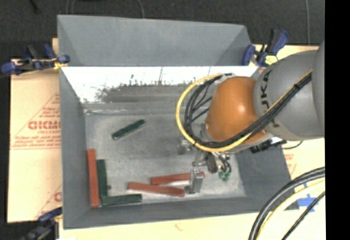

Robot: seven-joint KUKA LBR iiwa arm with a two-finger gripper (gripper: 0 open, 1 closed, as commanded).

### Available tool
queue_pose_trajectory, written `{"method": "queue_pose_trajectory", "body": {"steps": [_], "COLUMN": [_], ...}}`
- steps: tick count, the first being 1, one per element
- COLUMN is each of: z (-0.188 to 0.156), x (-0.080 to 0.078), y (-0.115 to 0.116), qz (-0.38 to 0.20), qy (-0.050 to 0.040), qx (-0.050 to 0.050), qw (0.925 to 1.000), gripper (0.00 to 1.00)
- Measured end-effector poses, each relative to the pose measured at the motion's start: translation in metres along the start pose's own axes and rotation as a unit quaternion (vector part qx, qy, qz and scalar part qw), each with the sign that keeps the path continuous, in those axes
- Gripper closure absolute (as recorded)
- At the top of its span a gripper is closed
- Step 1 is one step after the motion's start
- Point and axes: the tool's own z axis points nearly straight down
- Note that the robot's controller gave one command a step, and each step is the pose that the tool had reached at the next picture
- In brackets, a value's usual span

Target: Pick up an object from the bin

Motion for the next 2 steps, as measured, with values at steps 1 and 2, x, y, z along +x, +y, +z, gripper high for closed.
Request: {"method": "queue_pose_trajectory", "body": {"steps": [1, 2], "z": [0.042, 0.046], "x": [0.008, 0.01], "y": [0.019, 0.031], "qz": [0.159, 0.082], "qy": [-0.0002, -0.0031], "qx": [-0.001, 0.0], "qw": [0.9874, 0.9967], "gripper": [0.0, 1.0]}}
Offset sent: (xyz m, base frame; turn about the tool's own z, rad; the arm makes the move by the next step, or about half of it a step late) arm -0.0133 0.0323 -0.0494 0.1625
